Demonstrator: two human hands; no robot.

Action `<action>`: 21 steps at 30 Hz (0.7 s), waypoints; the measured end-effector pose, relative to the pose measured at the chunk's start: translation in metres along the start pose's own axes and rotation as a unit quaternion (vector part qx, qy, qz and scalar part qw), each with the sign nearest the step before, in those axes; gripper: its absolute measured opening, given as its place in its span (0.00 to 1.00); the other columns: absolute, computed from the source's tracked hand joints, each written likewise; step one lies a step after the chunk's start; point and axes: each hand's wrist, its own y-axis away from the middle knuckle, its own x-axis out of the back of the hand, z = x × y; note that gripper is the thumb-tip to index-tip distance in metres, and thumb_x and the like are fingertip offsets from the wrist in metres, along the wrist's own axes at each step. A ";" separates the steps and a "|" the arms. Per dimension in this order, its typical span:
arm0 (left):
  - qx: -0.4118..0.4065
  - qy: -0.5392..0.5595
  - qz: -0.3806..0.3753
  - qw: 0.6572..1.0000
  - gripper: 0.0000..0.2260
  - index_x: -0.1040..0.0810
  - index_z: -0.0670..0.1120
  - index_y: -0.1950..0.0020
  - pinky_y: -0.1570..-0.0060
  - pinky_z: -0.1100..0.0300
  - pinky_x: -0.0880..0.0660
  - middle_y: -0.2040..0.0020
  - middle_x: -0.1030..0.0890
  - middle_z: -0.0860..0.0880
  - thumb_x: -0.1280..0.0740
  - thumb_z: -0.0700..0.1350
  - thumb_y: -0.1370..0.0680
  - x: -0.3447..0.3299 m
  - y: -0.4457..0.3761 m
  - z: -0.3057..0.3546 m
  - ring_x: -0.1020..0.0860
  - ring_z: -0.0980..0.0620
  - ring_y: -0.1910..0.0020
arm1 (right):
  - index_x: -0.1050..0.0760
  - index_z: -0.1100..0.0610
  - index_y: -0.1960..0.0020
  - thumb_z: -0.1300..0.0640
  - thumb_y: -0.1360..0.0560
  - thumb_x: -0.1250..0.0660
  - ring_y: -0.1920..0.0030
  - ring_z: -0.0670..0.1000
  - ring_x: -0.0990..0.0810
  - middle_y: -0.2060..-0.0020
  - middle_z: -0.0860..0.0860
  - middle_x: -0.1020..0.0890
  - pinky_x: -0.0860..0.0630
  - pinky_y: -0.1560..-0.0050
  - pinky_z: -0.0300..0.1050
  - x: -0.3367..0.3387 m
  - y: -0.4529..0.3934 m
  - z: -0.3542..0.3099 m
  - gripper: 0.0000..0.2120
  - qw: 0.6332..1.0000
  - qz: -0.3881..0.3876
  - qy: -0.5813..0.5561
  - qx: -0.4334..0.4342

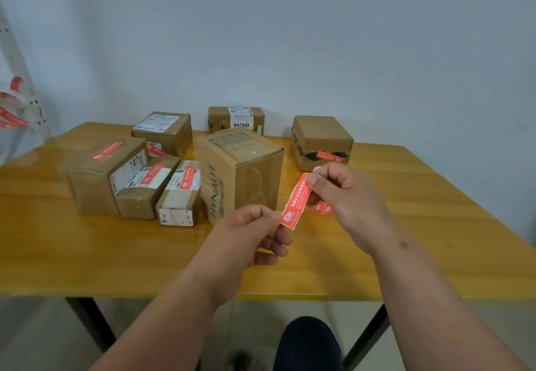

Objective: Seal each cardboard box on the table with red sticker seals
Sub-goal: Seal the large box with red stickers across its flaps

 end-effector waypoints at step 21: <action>-0.003 0.015 0.000 1.000 0.04 0.19 0.42 0.56 0.65 0.59 0.24 0.62 0.18 0.44 0.33 0.37 0.23 0.037 0.042 -0.010 0.22 0.51 0.66 | 0.21 0.55 0.59 0.52 0.22 0.34 0.60 0.50 0.16 0.64 0.50 0.15 0.22 0.46 0.58 -0.037 0.028 -0.013 0.10 0.994 -0.105 -0.005 0.030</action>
